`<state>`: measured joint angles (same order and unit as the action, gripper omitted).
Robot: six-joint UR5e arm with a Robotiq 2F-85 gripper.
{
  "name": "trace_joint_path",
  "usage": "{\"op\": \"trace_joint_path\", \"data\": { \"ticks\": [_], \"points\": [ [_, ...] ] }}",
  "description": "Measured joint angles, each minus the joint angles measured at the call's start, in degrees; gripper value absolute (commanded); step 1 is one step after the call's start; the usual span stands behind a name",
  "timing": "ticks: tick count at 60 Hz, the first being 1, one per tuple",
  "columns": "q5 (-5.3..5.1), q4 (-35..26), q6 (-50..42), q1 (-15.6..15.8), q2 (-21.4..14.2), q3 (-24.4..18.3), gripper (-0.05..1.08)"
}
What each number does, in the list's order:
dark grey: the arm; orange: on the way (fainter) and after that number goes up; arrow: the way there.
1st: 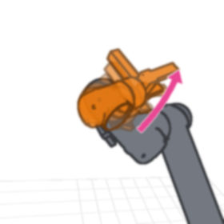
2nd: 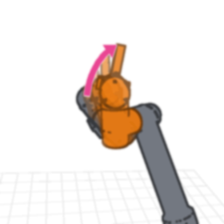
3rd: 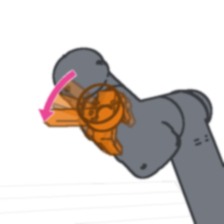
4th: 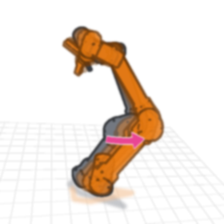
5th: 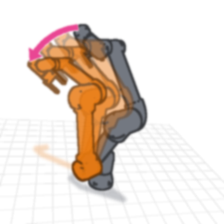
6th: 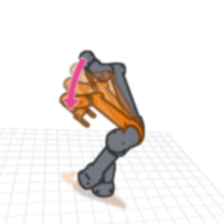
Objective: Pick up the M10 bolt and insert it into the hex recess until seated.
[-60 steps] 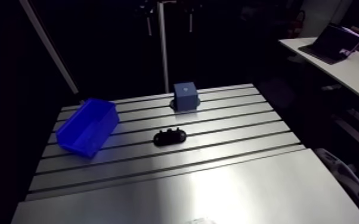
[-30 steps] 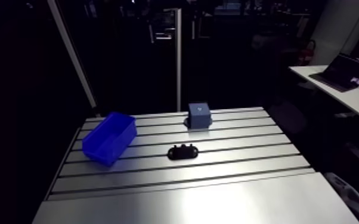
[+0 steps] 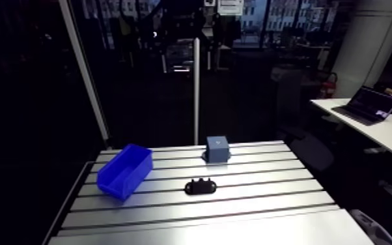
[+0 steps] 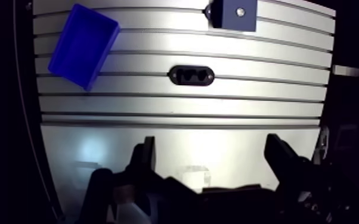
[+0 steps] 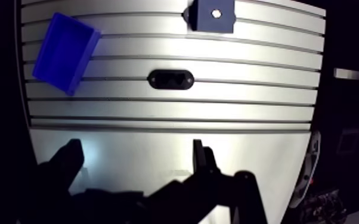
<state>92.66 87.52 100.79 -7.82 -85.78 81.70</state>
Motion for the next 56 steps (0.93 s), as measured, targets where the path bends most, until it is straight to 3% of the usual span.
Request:
{"op": "trace_joint_path", "data": {
  "ticks": [31, 56],
  "points": [
    [-1.8, 1.5, -0.4, 0.2, -2.2, 1.0, 0.0],
    [-2.28, 1.6, -0.4, 0.3, -2.1, 1.4, 0.0]
  ]
}}
